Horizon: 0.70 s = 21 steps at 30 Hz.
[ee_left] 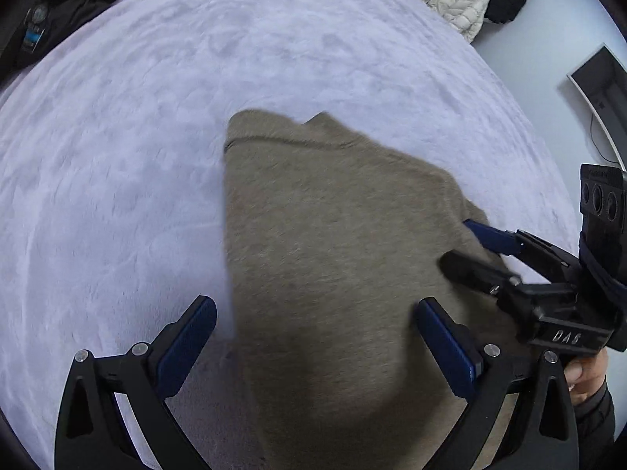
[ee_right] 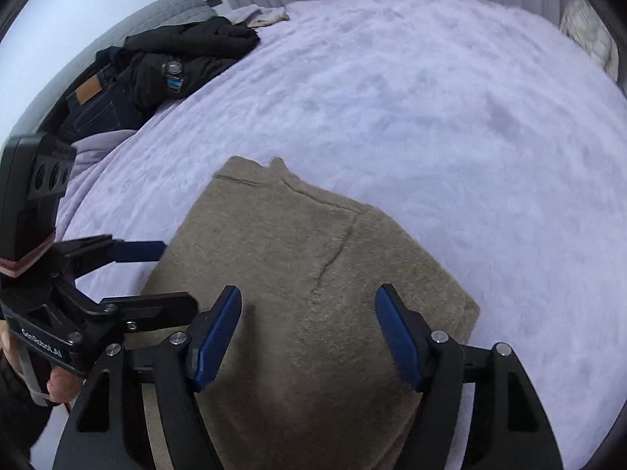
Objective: Fold small clothes
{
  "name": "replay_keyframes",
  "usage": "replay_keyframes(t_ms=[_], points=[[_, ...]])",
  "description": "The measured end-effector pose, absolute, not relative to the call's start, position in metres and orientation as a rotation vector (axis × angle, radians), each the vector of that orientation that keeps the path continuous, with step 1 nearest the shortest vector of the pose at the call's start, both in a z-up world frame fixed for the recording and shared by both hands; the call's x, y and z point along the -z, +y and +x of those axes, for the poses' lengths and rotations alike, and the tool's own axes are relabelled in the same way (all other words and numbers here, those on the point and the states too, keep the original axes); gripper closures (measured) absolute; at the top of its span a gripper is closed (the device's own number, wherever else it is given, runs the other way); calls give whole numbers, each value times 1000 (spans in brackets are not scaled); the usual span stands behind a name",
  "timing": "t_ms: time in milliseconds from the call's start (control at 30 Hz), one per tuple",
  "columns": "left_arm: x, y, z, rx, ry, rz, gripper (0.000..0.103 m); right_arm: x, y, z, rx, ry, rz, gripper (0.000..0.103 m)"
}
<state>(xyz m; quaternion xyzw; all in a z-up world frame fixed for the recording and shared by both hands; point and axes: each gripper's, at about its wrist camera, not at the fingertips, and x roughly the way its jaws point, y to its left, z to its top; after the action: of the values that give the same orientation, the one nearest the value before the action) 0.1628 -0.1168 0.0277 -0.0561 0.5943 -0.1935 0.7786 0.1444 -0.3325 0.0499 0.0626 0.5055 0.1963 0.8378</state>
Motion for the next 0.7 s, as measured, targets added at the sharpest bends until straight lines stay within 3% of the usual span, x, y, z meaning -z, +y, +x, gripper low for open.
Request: replay_keyframes(t_ms=[100,233,433,567,700], points=[[-18,-106,161,428,1320,-168,0,-35,-343,145,-415,1072,172,29],[-49,-98,168,355,1224,-179,0,-71,-335,126,-422,1027,110,29],[-54,-99,138,323,1224,-71,0,-109,-294,46,-665,933,-42,27],[-34,-102,122,365,1232,-22,0,-69,-287,2,-593,1012,-256,26],[-32,-84,118,365,1261,-139,0,-60,-302,-21,-585,987,-173,26]])
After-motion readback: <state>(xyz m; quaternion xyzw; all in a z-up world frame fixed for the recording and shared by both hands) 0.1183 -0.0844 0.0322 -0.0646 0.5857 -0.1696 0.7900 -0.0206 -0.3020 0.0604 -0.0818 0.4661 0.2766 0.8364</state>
